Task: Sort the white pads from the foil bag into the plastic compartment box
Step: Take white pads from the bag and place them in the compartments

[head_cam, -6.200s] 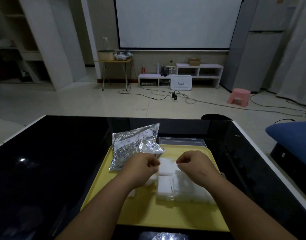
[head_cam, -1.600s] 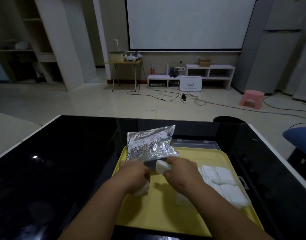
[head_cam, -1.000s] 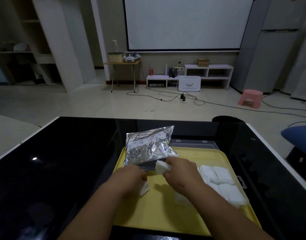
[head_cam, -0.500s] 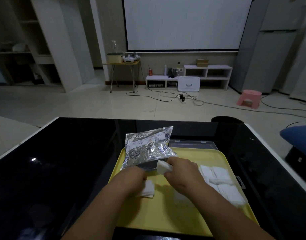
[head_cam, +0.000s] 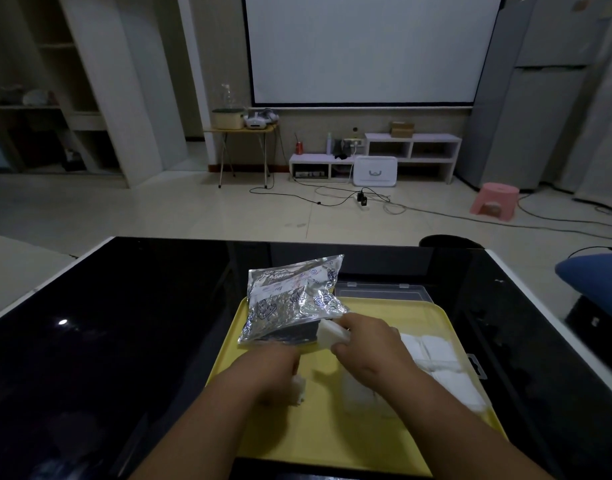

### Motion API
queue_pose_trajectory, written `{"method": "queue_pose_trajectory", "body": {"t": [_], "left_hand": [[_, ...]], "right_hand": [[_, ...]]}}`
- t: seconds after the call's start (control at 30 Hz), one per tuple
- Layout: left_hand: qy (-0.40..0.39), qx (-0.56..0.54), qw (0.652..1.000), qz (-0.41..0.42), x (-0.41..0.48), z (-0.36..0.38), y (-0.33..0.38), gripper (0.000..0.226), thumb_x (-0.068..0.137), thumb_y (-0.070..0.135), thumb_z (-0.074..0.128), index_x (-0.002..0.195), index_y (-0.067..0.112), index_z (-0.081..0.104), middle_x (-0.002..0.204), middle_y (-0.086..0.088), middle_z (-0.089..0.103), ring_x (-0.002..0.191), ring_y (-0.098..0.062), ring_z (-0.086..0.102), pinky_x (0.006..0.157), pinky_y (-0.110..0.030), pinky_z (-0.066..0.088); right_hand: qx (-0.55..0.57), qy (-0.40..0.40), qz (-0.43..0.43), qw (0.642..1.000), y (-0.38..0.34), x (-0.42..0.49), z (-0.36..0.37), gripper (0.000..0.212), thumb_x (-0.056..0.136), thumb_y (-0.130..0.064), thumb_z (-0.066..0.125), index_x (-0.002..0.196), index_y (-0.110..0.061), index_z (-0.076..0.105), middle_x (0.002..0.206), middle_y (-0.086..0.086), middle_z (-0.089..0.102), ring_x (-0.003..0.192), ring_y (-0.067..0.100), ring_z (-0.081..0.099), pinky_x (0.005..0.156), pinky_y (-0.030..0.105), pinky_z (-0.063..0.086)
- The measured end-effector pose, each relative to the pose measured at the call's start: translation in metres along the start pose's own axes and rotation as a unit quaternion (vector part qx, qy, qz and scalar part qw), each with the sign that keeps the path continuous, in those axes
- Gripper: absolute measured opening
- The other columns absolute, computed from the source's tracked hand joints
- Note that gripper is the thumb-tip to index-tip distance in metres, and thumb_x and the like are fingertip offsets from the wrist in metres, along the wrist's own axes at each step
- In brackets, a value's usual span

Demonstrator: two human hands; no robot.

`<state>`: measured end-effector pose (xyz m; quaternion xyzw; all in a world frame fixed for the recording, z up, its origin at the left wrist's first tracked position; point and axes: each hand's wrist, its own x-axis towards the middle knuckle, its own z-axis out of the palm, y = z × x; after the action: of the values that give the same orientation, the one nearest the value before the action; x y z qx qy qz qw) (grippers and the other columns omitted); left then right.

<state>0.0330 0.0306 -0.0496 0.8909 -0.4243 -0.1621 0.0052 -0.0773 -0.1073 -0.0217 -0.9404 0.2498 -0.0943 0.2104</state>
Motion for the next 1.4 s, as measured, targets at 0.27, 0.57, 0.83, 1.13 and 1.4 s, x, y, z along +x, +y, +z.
{"method": "queue_pose_trajectory", "body": {"t": [0.27,0.57,0.83,1.13,1.4], "left_hand": [[0.131,-0.146,0.98,-0.015,0.002,-0.008,0.005,0.025,0.083,0.03,0.06,0.072,0.029,0.038,0.075,0.009,0.048,0.067,-0.011,0.045,0.052,-0.027,0.029],[0.232,-0.401,0.884,-0.059,0.011,-0.016,0.013,0.013,0.069,0.012,0.066,0.072,0.019,0.056,0.068,-0.003,0.062,0.057,-0.017,0.054,0.053,-0.032,0.045],[0.231,-0.505,0.827,-0.086,0.014,-0.019,0.027,0.018,0.067,0.005,0.061,0.079,0.017,0.055,0.065,-0.001,0.056,0.061,-0.023,0.051,0.058,-0.039,0.05],[0.108,-0.532,0.839,-0.046,0.012,-0.016,0.054,0.026,0.08,-0.005,0.054,0.089,0.018,0.049,0.103,-0.016,0.059,0.081,-0.035,0.061,0.055,-0.038,0.057],[0.071,-0.442,0.894,-0.023,0.009,-0.013,0.065,0.018,0.079,0.001,0.067,0.085,0.015,0.057,0.084,-0.01,0.062,0.064,-0.02,0.058,0.051,-0.027,0.049]], "right_hand": [[0.07,0.012,0.017,0.997,0.007,-0.001,-0.007,0.023,0.091,-0.025,0.044,0.068,-0.025,0.039,0.074,-0.003,0.051,0.08,0.027,0.054,0.063,0.033,0.033],[0.241,0.03,0.057,0.968,0.017,-0.005,-0.022,0.017,0.092,-0.017,0.052,0.09,-0.005,0.065,0.084,0.012,0.062,0.071,0.019,0.05,0.059,0.031,0.034],[0.36,0.046,0.117,0.925,0.032,-0.006,-0.031,0.008,0.089,-0.017,0.063,0.092,-0.024,0.066,0.09,0.006,0.07,0.086,0.03,0.067,0.078,0.047,0.055],[0.323,0.059,0.172,0.929,0.062,-0.01,-0.065,0.014,0.084,-0.002,0.063,0.091,-0.013,0.058,0.09,0.013,0.062,0.072,0.028,0.062,0.07,0.046,0.058],[0.203,0.015,0.22,0.954,0.089,-0.016,-0.082,0.013,0.078,0.002,0.062,0.072,-0.007,0.07,0.078,0.009,0.068,0.067,0.022,0.058,0.06,0.034,0.049]]}}
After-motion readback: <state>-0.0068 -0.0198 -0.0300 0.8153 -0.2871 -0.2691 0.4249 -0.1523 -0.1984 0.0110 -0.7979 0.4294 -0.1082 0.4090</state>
